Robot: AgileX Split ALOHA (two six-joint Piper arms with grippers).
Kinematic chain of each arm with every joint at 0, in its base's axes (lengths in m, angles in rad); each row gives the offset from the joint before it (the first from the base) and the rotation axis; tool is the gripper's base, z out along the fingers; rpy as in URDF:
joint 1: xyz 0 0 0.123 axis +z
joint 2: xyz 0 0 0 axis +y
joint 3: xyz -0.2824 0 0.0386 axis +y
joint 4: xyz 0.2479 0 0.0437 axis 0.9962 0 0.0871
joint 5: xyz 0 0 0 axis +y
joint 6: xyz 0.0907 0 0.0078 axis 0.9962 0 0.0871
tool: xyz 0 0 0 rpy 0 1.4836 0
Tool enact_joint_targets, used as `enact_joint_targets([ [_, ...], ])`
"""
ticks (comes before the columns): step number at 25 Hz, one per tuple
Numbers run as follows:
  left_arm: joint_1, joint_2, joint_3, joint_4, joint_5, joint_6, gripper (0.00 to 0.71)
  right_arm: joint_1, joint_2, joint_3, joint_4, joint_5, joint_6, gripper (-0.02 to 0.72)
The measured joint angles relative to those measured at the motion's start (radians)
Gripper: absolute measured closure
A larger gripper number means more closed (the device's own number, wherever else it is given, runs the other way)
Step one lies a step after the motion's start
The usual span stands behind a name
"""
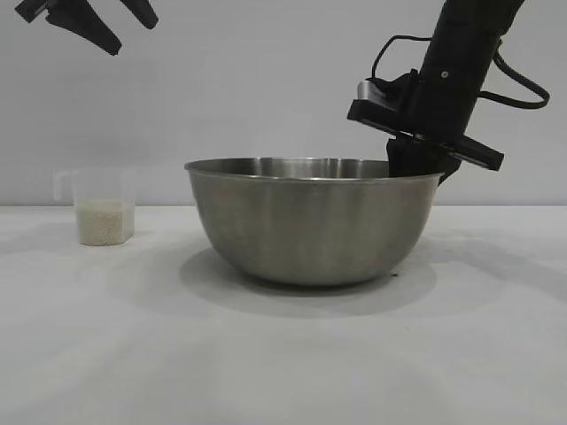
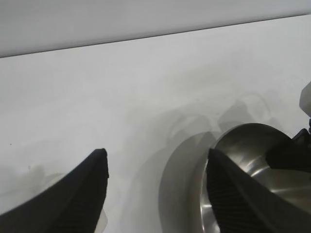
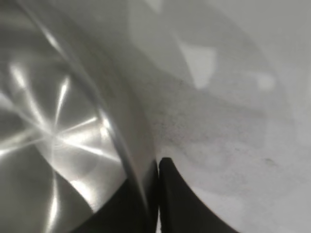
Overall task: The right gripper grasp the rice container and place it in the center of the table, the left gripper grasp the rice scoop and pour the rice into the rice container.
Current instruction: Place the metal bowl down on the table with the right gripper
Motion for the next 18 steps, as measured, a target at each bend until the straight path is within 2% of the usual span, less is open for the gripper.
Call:
enact_joint_targets([
  [7, 0.000, 0.000, 0.000, 0.000, 0.000, 0.000, 0.325, 0.000, 0.000, 0.000, 0.011, 0.000, 0.000, 0.635],
  [10, 0.000, 0.000, 0.000, 0.000, 0.000, 0.000, 0.325, 0.000, 0.000, 0.000, 0.012, 0.006, 0.000, 0.519],
  [15, 0.000, 0.000, 0.000, 0.000, 0.000, 0.000, 0.325, 0.000, 0.000, 0.000, 0.012, 0.022, 0.004, 0.270],
  [16, 0.000, 0.000, 0.000, 0.000, 0.000, 0.000, 0.325, 0.000, 0.000, 0.000, 0.012, 0.024, 0.006, 0.240],
  [18, 0.000, 0.000, 0.000, 0.000, 0.000, 0.000, 0.325, 0.000, 0.000, 0.000, 0.012, 0.031, 0.006, 0.240],
])
